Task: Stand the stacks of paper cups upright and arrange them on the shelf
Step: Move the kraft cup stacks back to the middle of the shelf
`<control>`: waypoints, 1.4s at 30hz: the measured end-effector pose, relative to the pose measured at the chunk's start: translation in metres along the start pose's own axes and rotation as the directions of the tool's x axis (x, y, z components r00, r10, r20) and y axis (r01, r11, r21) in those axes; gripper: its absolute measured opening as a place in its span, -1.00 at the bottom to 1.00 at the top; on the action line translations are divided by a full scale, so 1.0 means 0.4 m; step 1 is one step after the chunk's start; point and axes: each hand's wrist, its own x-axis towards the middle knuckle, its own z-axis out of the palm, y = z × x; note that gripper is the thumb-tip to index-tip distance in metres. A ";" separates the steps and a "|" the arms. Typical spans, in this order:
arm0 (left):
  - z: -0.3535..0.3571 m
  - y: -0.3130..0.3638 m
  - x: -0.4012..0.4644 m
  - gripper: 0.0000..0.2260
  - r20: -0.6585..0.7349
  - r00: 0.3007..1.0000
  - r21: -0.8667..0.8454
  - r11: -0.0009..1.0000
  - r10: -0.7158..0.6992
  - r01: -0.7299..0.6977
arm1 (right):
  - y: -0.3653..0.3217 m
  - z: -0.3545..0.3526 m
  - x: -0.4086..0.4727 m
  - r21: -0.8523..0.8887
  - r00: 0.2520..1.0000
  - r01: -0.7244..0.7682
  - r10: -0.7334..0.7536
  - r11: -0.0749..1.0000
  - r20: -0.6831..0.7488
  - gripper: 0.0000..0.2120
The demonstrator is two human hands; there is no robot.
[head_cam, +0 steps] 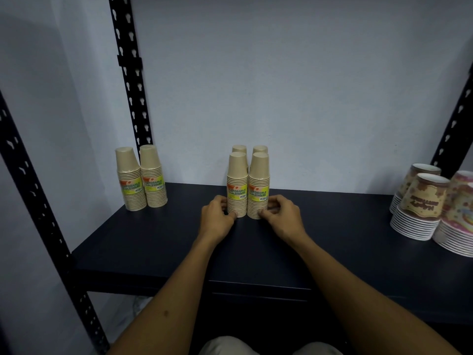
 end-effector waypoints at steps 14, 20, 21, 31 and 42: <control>-0.065 -0.010 -0.060 -0.65 -0.133 0.991 0.010 1.000 0.008 -0.007 | -0.045 -0.021 -0.090 -0.130 0.992 0.117 -0.123 0.985 -0.038 -0.62; -0.154 -0.055 -0.069 -0.61 -0.176 0.984 0.119 0.993 0.003 0.018 | -0.082 0.045 -0.122 -0.376 0.908 0.414 -0.348 0.829 0.233 -0.64; -0.172 -0.067 -0.069 -0.60 -0.186 0.983 0.133 0.991 -0.001 0.026 | -0.091 0.066 -0.123 -0.386 0.894 0.442 -0.361 0.810 0.265 -0.61; -0.362 -0.178 -0.033 -0.69 -0.523 0.853 0.133 0.987 -0.003 0.085 | -0.237 0.351 -0.045 -0.072 0.901 0.357 -0.322 0.931 0.291 -0.53; -0.407 -0.243 0.081 -0.25 -0.387 0.885 -0.113 0.966 -0.259 0.233 | -0.274 0.546 0.111 0.187 0.950 0.154 -0.198 0.970 0.241 -0.31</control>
